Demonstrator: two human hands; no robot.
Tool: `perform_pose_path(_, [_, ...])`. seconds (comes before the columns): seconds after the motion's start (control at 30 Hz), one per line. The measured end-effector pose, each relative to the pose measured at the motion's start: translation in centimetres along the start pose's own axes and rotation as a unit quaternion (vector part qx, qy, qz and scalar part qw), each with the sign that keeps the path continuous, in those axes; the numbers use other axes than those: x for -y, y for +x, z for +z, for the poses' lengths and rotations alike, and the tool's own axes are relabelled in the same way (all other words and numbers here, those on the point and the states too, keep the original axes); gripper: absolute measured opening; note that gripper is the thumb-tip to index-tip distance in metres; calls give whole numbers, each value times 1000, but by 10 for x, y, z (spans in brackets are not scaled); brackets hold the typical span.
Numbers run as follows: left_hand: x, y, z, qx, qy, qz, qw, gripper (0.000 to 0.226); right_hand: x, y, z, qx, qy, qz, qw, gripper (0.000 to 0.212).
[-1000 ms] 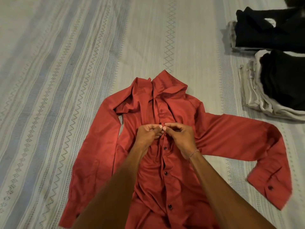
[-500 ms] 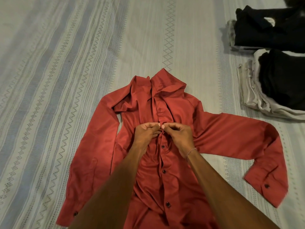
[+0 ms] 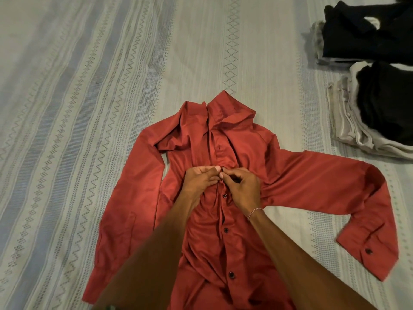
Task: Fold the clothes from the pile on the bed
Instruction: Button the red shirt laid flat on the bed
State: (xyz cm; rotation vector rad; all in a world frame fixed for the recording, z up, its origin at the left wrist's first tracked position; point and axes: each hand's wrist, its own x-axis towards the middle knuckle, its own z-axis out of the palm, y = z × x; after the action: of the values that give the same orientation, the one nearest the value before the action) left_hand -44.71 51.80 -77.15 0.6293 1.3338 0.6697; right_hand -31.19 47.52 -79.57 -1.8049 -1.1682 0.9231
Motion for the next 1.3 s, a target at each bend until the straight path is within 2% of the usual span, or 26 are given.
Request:
perform_pose_path(0.27, [0,3,2,2,40,3,999,15,2,-4,7,-14,36,-4,999,18])
perform_pose_path(0.43, [3,6,0,5,54,10,998,16,1,-3,7,-16,63,31,997,20])
perform_pose_path(0.57, [6,7,-1,3,70,19,997,19,2,-2,6,-16,80,61,995,7])
perform_pose_path(0.7, [8,9,-3,0,60,17,998,19,4,3,5,-7,56,75,996,6])
perform_pose_path(0.8, [6,9,-1,1,37,11,999,13,3,5,8,-11,16,62,998,7])
perform_pose_path(0.93, [4,7,-1,5,14,1,1000,11,0,0,12,-34,-56,-16,998,3])
perform_pose_path(1.1, [4,8,-2,6,-4,-7,1000,13,-1,-2,7,-30,-27,-38,998,5])
perform_pose_path(1.3, [10,7,-3,8,15,20,1000,17,3,-1,2,9,52,62,997,5])
